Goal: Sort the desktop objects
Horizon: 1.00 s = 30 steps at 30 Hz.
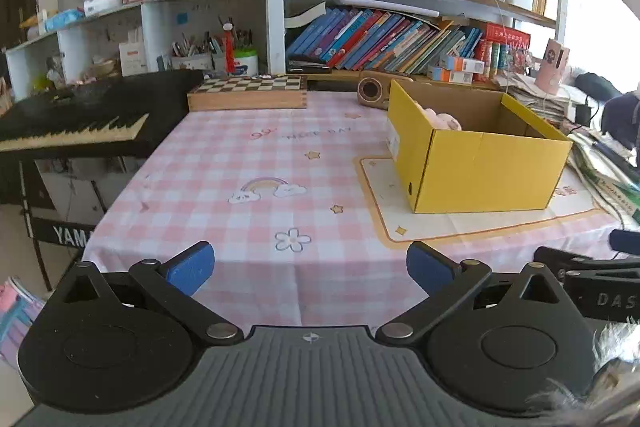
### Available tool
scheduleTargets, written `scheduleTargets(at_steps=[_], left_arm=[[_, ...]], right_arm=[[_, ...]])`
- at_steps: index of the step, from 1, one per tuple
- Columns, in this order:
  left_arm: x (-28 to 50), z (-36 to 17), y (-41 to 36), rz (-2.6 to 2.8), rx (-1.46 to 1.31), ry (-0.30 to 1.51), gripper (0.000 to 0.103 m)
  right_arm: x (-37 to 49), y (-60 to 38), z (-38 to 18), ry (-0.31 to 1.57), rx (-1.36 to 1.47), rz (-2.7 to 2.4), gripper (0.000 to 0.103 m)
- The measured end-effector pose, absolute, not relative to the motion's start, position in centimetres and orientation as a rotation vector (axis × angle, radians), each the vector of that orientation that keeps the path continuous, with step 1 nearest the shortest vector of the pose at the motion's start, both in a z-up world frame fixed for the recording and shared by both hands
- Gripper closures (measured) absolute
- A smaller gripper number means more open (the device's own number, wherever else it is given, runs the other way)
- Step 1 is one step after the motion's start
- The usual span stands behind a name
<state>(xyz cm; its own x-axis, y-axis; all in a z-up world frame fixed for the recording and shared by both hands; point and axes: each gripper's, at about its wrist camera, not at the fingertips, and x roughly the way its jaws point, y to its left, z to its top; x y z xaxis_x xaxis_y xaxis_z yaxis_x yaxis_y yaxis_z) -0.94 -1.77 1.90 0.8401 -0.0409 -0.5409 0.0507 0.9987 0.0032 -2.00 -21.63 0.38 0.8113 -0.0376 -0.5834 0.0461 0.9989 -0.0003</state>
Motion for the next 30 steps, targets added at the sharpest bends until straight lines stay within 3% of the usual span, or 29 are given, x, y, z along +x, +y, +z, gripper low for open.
scheduleTargets(at_steps=[30], left_arm=[[-1.0,0.9,-1.2,-0.039,0.043,0.65,0.0]], right_arm=[[-2.5,-19.9,0.3,0.636,-0.021,-0.029,0.001]])
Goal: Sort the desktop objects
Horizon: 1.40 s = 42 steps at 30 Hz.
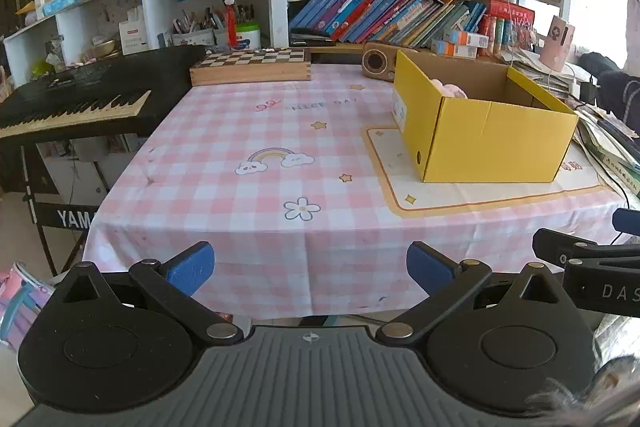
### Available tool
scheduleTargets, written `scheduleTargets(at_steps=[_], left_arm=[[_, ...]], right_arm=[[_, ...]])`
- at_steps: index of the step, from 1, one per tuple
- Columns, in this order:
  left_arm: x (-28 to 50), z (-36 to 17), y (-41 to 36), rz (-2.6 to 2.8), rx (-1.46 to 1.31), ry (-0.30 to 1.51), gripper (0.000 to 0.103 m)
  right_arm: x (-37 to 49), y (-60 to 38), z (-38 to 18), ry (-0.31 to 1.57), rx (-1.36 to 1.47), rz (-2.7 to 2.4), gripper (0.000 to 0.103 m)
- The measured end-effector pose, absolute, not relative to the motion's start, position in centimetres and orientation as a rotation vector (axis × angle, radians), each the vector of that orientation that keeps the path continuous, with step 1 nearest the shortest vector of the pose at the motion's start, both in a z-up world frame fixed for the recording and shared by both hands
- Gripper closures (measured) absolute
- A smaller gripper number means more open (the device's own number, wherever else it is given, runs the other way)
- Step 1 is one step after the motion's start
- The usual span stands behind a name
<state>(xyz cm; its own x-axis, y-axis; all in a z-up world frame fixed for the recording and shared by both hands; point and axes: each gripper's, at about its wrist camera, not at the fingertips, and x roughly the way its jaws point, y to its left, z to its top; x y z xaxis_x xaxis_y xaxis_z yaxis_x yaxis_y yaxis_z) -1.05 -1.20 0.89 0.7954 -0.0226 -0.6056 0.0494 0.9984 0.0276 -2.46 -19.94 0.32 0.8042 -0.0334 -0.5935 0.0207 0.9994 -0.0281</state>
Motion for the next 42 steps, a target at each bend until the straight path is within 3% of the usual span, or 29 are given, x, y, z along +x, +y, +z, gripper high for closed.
scheduleTargets(at_steps=[42], left_arm=[[-1.16,1.01,-1.57,-0.038,0.05,0.649,0.0]], right_arm=[[-2.45,-20.17,0.12,0.64,-0.026,-0.015,0.001]])
